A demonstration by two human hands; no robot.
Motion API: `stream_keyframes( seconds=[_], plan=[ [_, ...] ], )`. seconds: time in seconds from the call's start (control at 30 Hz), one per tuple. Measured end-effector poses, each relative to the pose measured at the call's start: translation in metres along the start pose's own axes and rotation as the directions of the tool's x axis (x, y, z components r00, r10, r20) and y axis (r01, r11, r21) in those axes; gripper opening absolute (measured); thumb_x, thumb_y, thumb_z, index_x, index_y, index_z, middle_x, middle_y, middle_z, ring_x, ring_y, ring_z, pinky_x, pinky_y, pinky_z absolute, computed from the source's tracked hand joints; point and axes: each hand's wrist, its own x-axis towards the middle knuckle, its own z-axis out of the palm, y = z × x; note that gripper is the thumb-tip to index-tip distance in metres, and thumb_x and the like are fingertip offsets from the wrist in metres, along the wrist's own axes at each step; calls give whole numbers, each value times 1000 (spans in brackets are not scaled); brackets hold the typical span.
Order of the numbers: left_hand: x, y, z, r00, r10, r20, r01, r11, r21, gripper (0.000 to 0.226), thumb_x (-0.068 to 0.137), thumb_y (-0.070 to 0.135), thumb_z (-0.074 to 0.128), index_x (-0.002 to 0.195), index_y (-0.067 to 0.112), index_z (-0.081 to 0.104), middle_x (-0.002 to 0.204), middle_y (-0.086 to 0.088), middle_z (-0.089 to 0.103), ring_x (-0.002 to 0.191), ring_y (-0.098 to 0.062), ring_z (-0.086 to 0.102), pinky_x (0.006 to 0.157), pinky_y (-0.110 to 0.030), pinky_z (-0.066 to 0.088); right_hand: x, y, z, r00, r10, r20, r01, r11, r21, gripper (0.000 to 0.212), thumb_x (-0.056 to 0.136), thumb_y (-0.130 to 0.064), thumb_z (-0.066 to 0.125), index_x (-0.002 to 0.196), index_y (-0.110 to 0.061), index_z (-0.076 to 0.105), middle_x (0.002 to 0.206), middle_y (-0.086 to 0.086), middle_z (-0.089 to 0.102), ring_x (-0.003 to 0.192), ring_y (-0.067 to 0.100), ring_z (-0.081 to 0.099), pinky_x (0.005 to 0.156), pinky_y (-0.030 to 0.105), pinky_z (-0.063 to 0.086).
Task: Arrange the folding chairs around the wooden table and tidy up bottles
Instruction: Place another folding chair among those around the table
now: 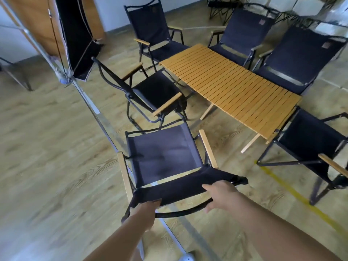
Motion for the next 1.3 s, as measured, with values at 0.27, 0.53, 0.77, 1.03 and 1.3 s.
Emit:
stream_keyframes(
  seconds=[0.27,0.53,0.77,1.03,1.3],
  plan=[
    [10,28,-22,996,75,56,-84,981,176,85,87,5,57,150,48,20,147,11,45,132,-27,45,113,-54,30,-26,20,19,994,106,19,-107,987,120,107,71,-78,65,155,-27,24,138,6,57,130,30,50,102,40,46],
    [42,42,-61,991,114,76,-133,928,348,90,84,4,58,149,51,19,152,9,39,141,-30,34,112,-59,24,-29,22,28,979,204,-17,-191,938,288,103,72,-77,65,153,-24,29,137,4,57,129,27,51,100,36,46],
    [89,39,-115,974,219,51,-216,847,485,86,87,8,59,148,53,20,152,12,39,138,-28,38,110,-58,24,-11,9,9,955,297,0,-275,885,376,109,70,-83,60,153,-21,29,133,2,60,123,26,55,95,35,50],
    [146,47,-192,946,303,114,-303,705,642,72,92,3,47,145,48,32,144,2,49,129,-31,46,111,-64,16,23,-10,-21,902,431,-16,-367,786,498,97,65,-86,58,135,-20,50,119,-3,65,109,19,61,86,31,50],
    [207,42,-277,909,409,83,-332,587,738,57,93,6,50,142,36,45,144,1,49,133,-26,44,114,-61,18,71,-38,-82,823,567,-32,-439,671,597,87,70,-82,53,133,-22,51,101,-5,64,100,21,62,77,33,50]
  ],
)
